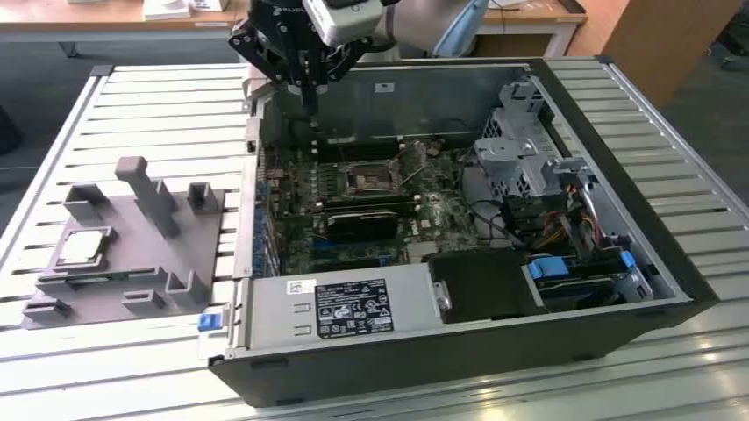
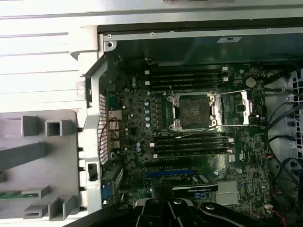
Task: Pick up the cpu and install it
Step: 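Reach for the cpu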
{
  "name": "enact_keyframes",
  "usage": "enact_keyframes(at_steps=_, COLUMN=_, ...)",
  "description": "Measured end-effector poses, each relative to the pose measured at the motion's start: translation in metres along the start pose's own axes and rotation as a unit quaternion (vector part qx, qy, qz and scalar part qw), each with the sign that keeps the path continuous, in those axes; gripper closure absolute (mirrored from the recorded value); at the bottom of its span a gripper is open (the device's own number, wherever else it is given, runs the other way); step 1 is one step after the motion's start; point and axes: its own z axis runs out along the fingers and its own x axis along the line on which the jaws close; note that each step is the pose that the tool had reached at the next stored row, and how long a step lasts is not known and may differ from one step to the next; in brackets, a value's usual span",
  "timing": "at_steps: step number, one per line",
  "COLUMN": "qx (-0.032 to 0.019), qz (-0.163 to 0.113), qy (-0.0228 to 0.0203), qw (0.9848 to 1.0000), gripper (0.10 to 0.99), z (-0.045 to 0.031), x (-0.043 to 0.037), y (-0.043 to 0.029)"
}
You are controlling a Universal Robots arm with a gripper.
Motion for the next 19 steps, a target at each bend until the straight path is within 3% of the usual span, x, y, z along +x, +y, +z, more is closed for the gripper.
enact_keyframes(at_steps=7, qx=0.0001, qz=0.000, qy=0.0000, qw=1.0000, gripper=0.980, z=-0.0001, x=0.0008, y=0.0000)
enact_keyframes(at_steps=19, qx=0.0000, qz=0.000, qy=0.0000, qw=1.0000, gripper=0.980, z=-0.0002, x=0.0094, y=-0.0007)
